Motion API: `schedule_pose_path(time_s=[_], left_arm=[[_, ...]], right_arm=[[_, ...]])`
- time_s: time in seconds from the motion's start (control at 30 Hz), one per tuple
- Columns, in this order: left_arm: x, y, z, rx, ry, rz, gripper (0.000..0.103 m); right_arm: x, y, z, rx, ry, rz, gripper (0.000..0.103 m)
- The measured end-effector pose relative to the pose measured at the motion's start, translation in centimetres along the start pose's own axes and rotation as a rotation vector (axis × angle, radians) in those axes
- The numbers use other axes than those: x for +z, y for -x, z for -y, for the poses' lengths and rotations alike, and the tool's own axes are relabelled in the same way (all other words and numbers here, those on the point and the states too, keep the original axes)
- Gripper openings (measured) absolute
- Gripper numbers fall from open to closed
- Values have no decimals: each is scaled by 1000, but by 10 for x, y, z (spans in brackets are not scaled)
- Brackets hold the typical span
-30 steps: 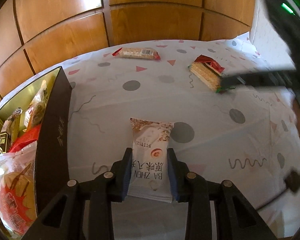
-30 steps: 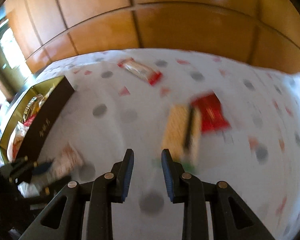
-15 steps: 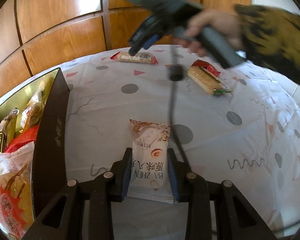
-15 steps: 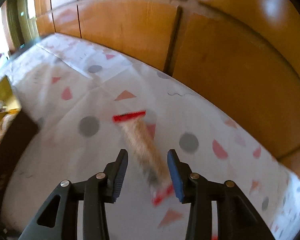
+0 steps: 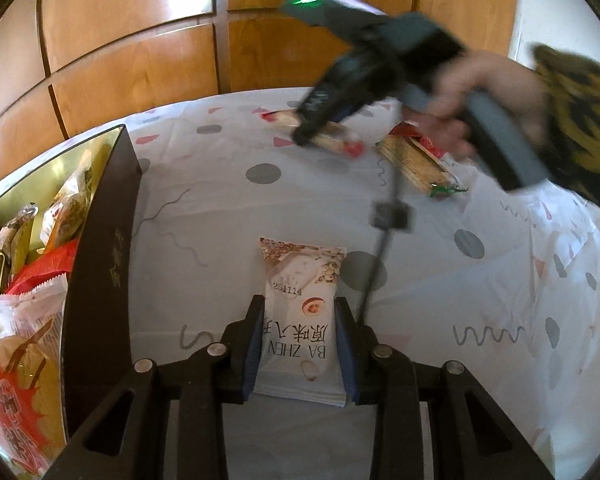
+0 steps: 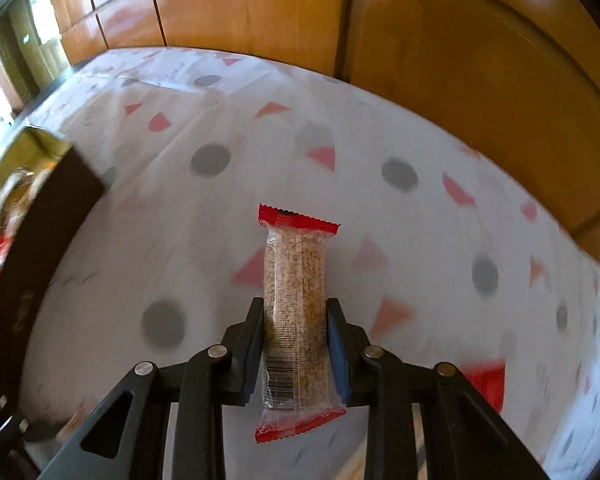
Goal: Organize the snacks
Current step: 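Grasp the red-capped sesame bar with the right tool, then carry the BA ZHEN bag over the gold tray while right tool holds sesame bar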
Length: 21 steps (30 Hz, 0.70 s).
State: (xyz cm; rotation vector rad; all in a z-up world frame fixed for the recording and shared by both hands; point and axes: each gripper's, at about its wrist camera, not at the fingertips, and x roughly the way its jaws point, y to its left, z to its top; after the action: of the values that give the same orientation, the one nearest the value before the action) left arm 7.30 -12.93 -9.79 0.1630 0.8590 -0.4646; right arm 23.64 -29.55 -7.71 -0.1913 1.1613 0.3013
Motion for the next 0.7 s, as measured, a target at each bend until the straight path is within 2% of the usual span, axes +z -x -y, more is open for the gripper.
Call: schedule_pose_path(time_s=[0.17, 0.3, 0.47, 0.6, 0.7], left_arm=[[-1, 1, 0, -2, 9, -4, 33], [0, -1, -1, -1, 11, -7, 33], [5, -3, 0, 14, 8, -17, 33], [7, -4, 6, 47, -1, -32, 33], [10, 2, 7, 60, 4, -40, 33]], right_arm=[[-49, 54, -3, 72, -71, 65, 29], [-90, 83, -9, 88, -127, 94, 29], [-159, 102, -10, 34, -254, 107, 29], [-196, 88, -16, -72, -305, 65, 30], [-209, 87, -21, -111, -330, 121, 30]])
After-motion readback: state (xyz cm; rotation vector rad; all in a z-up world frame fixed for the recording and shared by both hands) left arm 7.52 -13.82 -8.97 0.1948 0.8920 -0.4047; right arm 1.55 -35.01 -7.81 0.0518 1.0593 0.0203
